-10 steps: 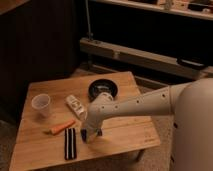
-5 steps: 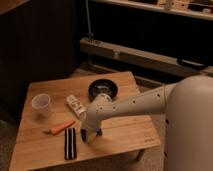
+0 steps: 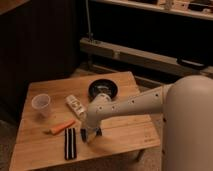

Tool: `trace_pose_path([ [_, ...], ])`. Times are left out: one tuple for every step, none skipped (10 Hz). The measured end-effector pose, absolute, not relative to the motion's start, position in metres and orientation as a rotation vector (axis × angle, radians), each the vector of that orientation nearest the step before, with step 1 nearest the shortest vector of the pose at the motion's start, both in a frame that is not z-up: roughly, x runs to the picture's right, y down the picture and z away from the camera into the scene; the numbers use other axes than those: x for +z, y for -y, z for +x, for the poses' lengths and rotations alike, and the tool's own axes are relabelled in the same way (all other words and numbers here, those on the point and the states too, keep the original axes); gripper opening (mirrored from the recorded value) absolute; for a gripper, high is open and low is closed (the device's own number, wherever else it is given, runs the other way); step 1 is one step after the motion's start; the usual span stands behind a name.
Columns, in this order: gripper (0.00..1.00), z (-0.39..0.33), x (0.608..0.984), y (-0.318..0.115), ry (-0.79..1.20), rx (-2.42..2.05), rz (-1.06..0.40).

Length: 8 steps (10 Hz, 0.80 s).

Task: Place the white sponge in the ceramic cup

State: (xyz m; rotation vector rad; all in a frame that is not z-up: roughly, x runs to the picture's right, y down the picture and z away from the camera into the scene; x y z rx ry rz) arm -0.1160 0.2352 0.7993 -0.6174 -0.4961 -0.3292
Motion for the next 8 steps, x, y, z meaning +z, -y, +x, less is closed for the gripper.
trace_pose_path([
  [0.53, -0.1163, 0.7999, -0.2353, 0.498, -0.326, -0.621],
  [0.53, -0.1170, 0.7999, -0.2353, 0.501, -0.325, -0.624],
  [0.53, -0.1181, 0.7993, -0.2354, 0.505, -0.325, -0.627],
  [0.53, -0.1187, 0.7988, -0.2357, 0.507, -0.325, -0.630],
  [0.53, -0.1196, 0.7984, -0.2360, 0.509, -0.325, -0.634],
  [0.53, -0.1208, 0.7983, -0.2362, 0.511, -0.325, -0.637],
  [0.53, -0.1228, 0.7986, -0.2368, 0.513, -0.327, -0.643],
  [0.53, -0.1242, 0.7990, -0.2373, 0.515, -0.329, -0.647],
])
